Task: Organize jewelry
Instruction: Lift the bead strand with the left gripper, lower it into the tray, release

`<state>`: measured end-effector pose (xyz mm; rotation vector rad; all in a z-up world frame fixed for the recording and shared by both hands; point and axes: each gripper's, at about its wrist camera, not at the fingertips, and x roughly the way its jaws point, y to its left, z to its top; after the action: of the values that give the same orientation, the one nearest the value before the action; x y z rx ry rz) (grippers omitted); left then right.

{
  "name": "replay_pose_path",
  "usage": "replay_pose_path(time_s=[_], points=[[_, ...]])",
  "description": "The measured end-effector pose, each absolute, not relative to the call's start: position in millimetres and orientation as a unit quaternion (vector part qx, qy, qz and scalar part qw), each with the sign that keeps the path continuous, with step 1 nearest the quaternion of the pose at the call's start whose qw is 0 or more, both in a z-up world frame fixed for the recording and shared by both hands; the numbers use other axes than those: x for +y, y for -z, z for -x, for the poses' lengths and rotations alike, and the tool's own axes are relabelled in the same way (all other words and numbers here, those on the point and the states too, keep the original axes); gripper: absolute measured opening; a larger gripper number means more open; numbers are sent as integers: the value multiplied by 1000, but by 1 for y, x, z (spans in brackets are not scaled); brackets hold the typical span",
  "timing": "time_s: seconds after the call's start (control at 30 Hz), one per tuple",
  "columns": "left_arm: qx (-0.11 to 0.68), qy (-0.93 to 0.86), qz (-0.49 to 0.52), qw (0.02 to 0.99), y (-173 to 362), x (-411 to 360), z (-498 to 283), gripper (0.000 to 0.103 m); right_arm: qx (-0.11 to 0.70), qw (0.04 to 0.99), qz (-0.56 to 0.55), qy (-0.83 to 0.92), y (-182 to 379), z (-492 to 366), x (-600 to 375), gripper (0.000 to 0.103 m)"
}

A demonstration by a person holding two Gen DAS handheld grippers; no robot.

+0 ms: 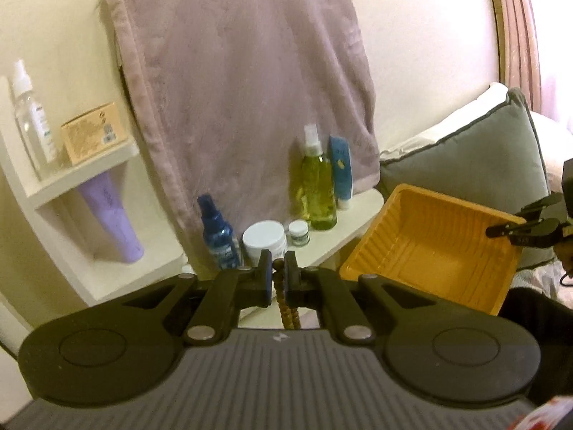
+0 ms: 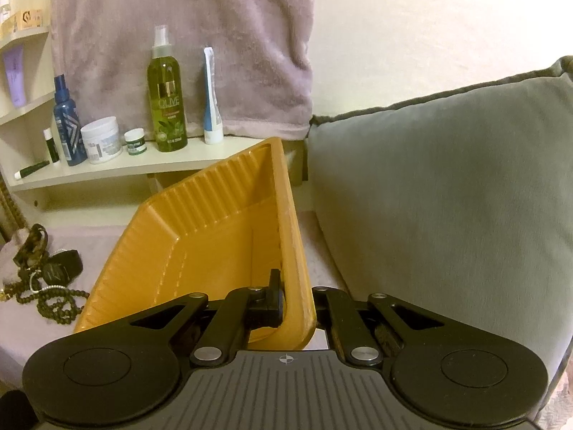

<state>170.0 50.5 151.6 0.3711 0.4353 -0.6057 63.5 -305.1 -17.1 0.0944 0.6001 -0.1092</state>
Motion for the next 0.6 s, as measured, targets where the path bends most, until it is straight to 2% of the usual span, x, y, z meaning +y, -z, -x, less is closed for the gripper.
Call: replay_pose_path(time_s=[0.23, 0.6], points=[[200, 322, -171, 909, -166, 27, -171, 5, 295, 953, -50, 54, 16, -64, -306, 5], [186, 405, -140, 884, -178, -54, -176, 5, 294, 953, -59, 52, 16, -63, -311, 5]])
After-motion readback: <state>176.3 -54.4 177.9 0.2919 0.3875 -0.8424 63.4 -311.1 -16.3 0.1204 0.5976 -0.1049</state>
